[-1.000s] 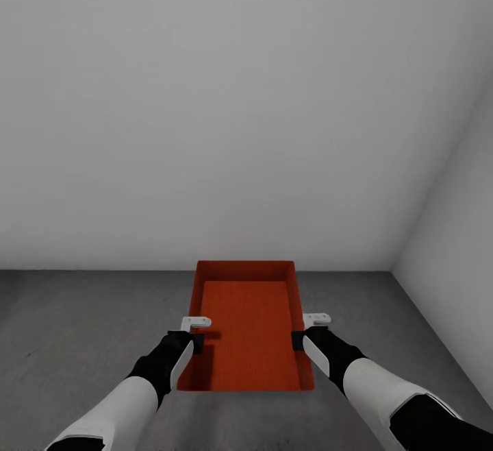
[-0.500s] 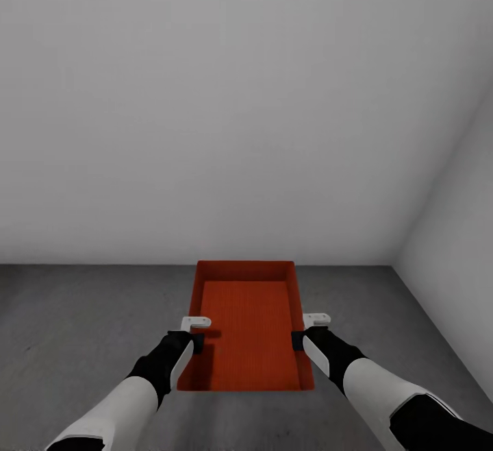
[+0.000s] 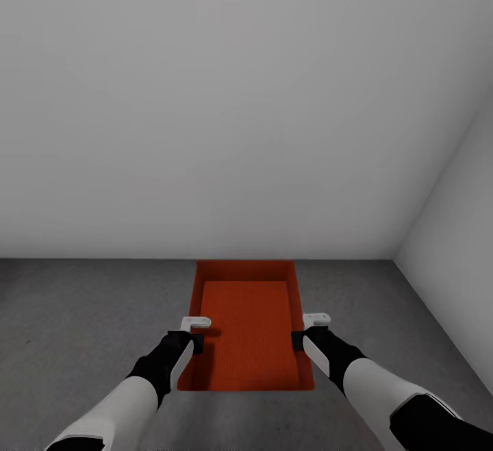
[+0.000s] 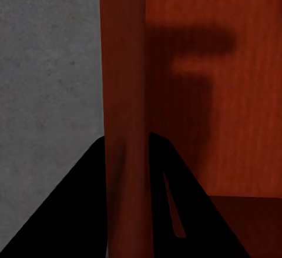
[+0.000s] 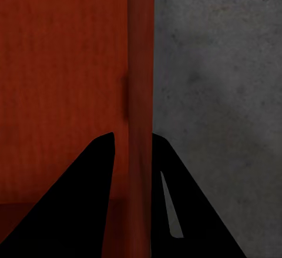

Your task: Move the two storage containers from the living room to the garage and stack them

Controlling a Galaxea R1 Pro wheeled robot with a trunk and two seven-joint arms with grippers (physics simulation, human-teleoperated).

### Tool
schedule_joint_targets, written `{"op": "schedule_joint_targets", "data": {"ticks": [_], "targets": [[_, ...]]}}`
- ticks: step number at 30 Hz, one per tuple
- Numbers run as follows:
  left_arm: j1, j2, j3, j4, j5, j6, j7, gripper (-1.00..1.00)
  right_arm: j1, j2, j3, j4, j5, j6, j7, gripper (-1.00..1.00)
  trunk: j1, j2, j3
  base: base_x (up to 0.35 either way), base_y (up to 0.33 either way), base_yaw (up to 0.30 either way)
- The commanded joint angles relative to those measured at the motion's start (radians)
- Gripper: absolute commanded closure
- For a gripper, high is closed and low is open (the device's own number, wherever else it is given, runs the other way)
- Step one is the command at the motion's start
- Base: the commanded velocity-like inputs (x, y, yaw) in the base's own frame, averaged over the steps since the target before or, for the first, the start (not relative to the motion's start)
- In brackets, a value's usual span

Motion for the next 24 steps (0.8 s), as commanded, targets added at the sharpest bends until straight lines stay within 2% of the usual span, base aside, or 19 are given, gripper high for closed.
{"op": "schedule_joint_targets", "data": {"ticks": [1, 24], "targets": [[0.0, 0.011, -0.017, 0.043, -0.008, 0.069, 0.006, 1.0, -0.002, -0.001, 0.038, -0.006, -0.021, 0.0, -0.006, 1.0, 0.004, -0.008, -0.006, 0.0, 0.0, 0.0], [0.0, 0.011, -0.017, 0.043, -0.008, 0.069, 0.006, 1.0, -0.002, -0.001, 0.038, -0.006, -0.021, 0.0, -0.006, 1.0, 0.092, -0.169, -0.115, 0.0, 0.0, 0.0]]}}
